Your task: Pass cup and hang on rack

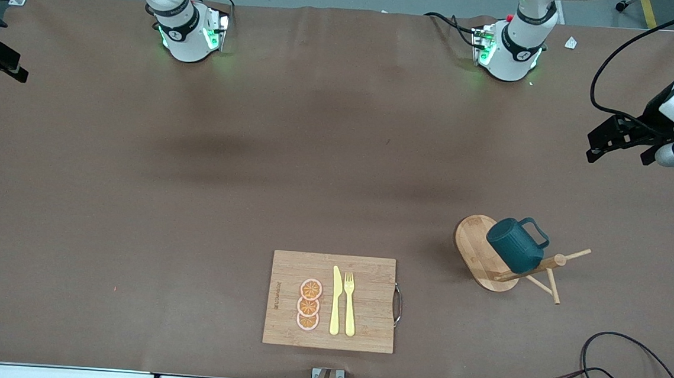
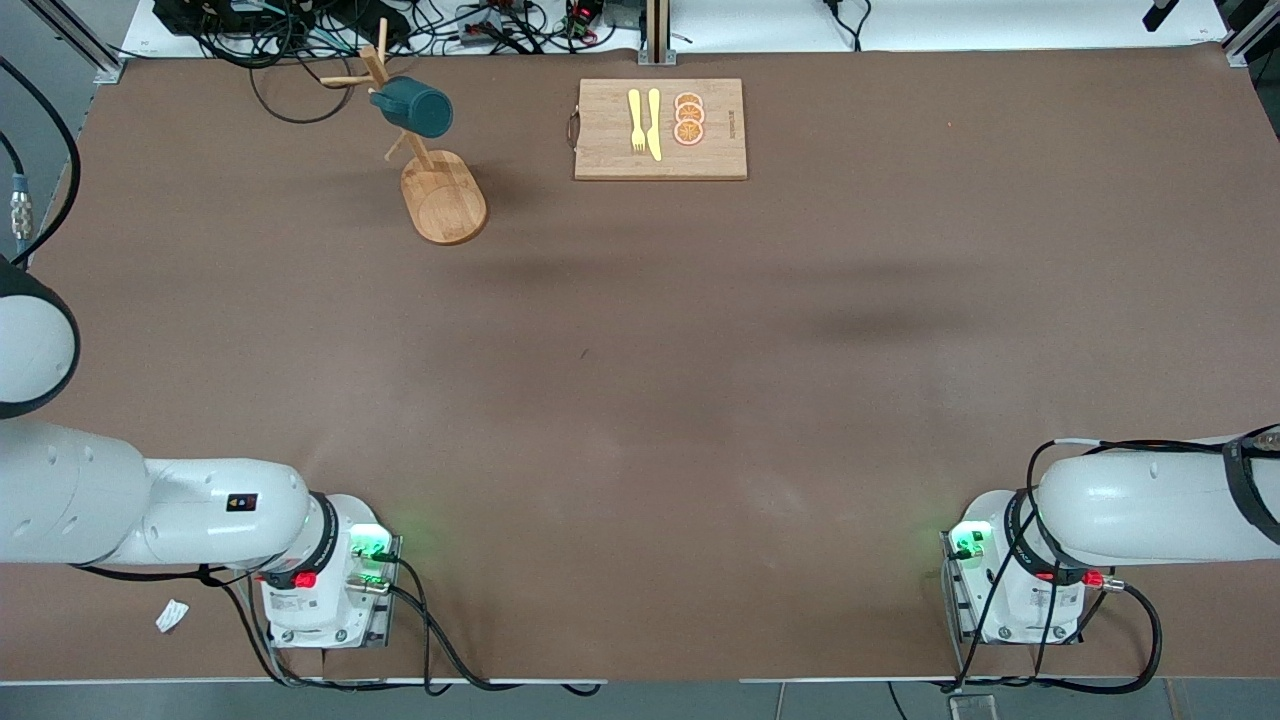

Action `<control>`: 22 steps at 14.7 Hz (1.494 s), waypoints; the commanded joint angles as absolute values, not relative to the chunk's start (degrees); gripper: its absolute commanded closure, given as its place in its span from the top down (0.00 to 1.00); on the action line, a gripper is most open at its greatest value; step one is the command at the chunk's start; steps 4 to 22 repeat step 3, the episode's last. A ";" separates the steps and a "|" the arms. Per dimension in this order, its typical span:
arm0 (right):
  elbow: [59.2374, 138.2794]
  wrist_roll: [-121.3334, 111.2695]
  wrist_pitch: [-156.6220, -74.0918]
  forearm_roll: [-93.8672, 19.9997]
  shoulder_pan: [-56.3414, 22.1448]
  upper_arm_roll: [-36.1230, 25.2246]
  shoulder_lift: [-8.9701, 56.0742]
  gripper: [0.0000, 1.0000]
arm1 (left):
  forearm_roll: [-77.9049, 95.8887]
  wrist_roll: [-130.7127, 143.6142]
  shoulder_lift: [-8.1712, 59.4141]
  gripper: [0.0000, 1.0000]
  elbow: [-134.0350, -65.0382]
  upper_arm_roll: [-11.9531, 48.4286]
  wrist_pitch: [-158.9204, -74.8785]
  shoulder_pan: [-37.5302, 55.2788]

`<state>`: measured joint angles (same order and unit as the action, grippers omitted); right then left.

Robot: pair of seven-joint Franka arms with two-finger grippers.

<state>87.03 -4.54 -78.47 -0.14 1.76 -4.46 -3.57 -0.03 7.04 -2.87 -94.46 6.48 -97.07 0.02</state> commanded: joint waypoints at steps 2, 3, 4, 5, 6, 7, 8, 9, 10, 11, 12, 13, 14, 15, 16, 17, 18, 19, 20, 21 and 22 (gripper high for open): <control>88.68 -4.75 -78.84 -0.35 2.11 -4.22 -4.92 1.00 | -0.79 6.77 -1.93 1.00 -93.16 6.42 -96.86 -0.09; 88.68 -4.75 -78.84 -0.26 2.11 -4.22 -4.92 1.00 | -0.88 6.77 -1.93 1.00 -93.16 6.42 -96.77 -0.09; 88.68 -4.75 -78.84 -0.26 2.11 -4.22 -4.92 1.00 | -0.88 6.77 -1.93 1.00 -93.16 6.42 -96.77 -0.09; 88.68 -4.75 -78.84 -0.26 2.11 -4.22 -4.92 1.00 | -0.88 6.77 -1.93 1.00 -93.16 6.42 -96.77 -0.09; 88.68 -4.75 -78.84 -0.26 2.11 -4.22 -4.92 1.00 | -0.88 6.77 -1.93 1.00 -93.16 6.42 -96.77 -0.09; 88.68 -4.75 -78.84 -0.26 2.11 -4.22 -4.92 1.00 | -0.88 6.77 -1.93 1.00 -93.16 6.42 -96.77 -0.09; 88.68 -4.75 -78.84 -0.26 2.11 -4.22 -4.92 1.00 | -0.88 6.77 -1.93 1.00 -93.16 6.42 -96.77 -0.09; 88.68 -4.75 -78.84 -0.26 2.11 -4.22 -4.92 1.00 | -0.88 6.77 -1.93 1.00 -93.16 6.42 -96.77 -0.09; 88.68 -4.75 -78.84 -0.26 2.11 -4.22 -4.92 1.00 | -0.88 6.77 -1.93 1.00 -93.16 6.42 -96.77 -0.09; 88.68 -4.75 -78.84 -0.26 2.11 -4.22 -4.92 1.00 | -0.88 6.77 -1.93 1.00 -93.16 6.42 -96.77 -0.09; 88.68 -4.75 -78.84 -0.26 2.11 -4.22 -4.92 1.00 | -0.88 6.77 -1.93 1.00 -93.16 6.42 -96.77 -0.09; 88.68 -4.75 -78.84 -0.26 2.11 -4.22 -4.92 1.00 | -0.88 6.77 -1.93 1.00 -93.16 6.42 -96.77 -0.09; 88.68 -4.75 -78.84 -0.26 2.11 -4.22 -4.92 1.00 | -0.88 6.77 -1.93 1.00 -93.16 6.42 -96.77 -0.09; 88.68 -4.75 -78.84 -0.26 2.11 -4.22 -4.92 1.00 | -0.88 6.77 -1.93 1.00 -93.16 6.42 -96.77 -0.09; 88.68 -4.75 -78.84 -0.26 2.11 -4.22 -4.92 1.00 | -0.88 6.77 -1.93 1.00 -93.16 6.42 -96.77 -0.09; 88.68 -4.75 -78.84 -0.26 2.11 -4.22 -4.92 1.00 | -0.88 6.77 -1.93 1.00 -93.16 6.42 -96.77 -0.09; 88.68 -4.75 -78.84 -0.26 2.11 -4.22 -4.92 1.00 | -0.88 6.77 -1.93 1.00 -93.16 6.42 -96.77 -0.09; 88.68 -4.75 -78.84 -0.26 2.11 -4.22 -4.92 1.00 | -0.88 6.77 -1.93 1.00 -93.16 6.42 -96.77 -0.09; 88.68 -4.75 -78.84 -0.26 2.11 -4.22 -4.92 1.00 | -0.88 6.77 -1.93 1.00 -93.16 6.42 -96.77 -0.09; 88.68 -4.75 -78.84 -0.26 2.11 -4.22 -4.92 1.00 | -0.88 6.77 -1.93 1.00 -93.16 6.42 -96.77 -0.09; 88.68 -4.75 -78.84 -0.26 2.11 -4.22 -4.92 1.00 | -0.88 6.77 -1.93 1.00 -93.16 6.42 -96.77 -0.09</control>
